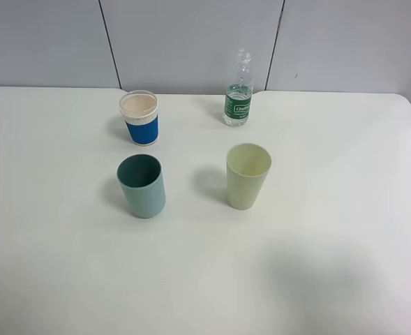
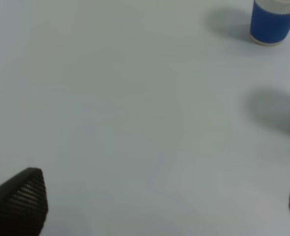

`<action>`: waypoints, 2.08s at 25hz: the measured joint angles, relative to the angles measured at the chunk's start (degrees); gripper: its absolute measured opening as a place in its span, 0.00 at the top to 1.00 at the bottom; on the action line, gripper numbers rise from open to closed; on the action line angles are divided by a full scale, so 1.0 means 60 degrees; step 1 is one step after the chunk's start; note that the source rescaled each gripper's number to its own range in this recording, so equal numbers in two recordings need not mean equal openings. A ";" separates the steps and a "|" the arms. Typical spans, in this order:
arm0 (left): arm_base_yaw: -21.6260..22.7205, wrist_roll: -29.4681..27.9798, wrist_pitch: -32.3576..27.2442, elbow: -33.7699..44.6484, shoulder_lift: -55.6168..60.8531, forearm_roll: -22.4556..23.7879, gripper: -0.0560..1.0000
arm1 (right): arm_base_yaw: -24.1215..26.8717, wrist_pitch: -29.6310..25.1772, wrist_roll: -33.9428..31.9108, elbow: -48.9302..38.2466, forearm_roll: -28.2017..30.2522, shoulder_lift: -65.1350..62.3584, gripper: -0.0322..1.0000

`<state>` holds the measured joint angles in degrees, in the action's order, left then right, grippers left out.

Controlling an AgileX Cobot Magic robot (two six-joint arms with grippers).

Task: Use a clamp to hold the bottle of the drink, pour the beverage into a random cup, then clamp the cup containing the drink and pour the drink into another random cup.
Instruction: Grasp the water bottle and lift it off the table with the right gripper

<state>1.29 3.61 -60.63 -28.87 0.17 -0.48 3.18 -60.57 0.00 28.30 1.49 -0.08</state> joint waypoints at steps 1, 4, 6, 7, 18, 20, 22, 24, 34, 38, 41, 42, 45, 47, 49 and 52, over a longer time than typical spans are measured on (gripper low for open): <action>0.0000 0.0000 0.0000 0.0000 0.0000 0.0000 0.00 | 0.0000 0.0000 0.0000 0.0000 0.0000 0.0000 0.00; 0.0000 0.0000 0.0000 0.0000 0.0000 0.0000 0.00 | 0.0000 0.0000 0.0000 0.0000 0.0000 0.0000 0.00; 0.0000 0.0000 0.0000 0.0000 0.0000 0.0000 0.00 | 0.0000 0.0000 0.0000 0.0000 0.0000 0.0000 0.00; 0.0000 0.0000 0.0000 0.0000 0.0000 0.0000 0.00 | 0.0000 0.0000 0.0000 0.0000 0.0000 0.0000 0.00; 0.0000 0.0000 0.0000 0.0000 0.0000 0.0000 0.00 | 0.0000 0.0000 0.0000 0.0000 0.0000 0.0000 0.00; 0.0000 0.0000 0.0000 0.0000 0.0000 0.0000 0.00 | 0.0000 0.0000 0.0000 0.0000 0.0000 0.0000 0.00; 0.0000 0.0000 0.0000 0.0000 0.0000 0.0000 0.00 | 0.0000 0.0000 0.0000 0.0000 0.0000 0.0000 0.00; 0.0000 0.0000 0.0000 0.0000 0.0000 0.0000 0.00 | 0.0000 0.0000 0.0000 0.0000 0.0000 0.0000 0.00; 0.0000 0.0000 0.0000 0.0000 0.0000 0.0000 0.00 | 0.0000 0.0000 0.0000 0.0000 0.0000 0.0000 0.00; 0.0000 0.0000 0.0000 0.0000 0.0000 0.0000 0.00 | 0.0000 0.0000 0.0000 0.0000 0.0000 0.0000 0.00; 0.0000 0.0000 0.0000 0.0000 0.0000 0.0000 0.00 | 0.0000 0.0000 0.0000 0.0000 0.0000 0.0000 0.00; 0.0000 0.0000 0.0000 0.0000 0.0000 0.0000 0.00 | 0.0000 0.0000 0.0000 0.0000 0.0000 0.0000 0.00; 0.0000 0.0000 0.0000 0.0000 0.0000 0.0000 0.00 | 0.0000 0.0000 0.0000 0.0000 0.0000 0.0000 0.00; 0.0000 0.0000 0.0000 0.0000 0.0000 0.0000 0.00 | 0.0000 0.0000 0.0000 0.0000 0.0000 0.0000 0.00; 0.0000 0.0000 0.0000 0.0000 0.0000 0.0000 0.00 | 0.0000 0.0000 0.0000 0.0000 0.0000 0.0000 0.00; 0.0000 0.0000 0.0000 0.0000 0.0000 0.0000 0.00 | 0.0000 0.0000 0.0000 0.0000 0.0000 0.0000 0.00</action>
<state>1.29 3.61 -60.63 -28.87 0.17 -0.48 3.18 -60.57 0.00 28.30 1.49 -0.08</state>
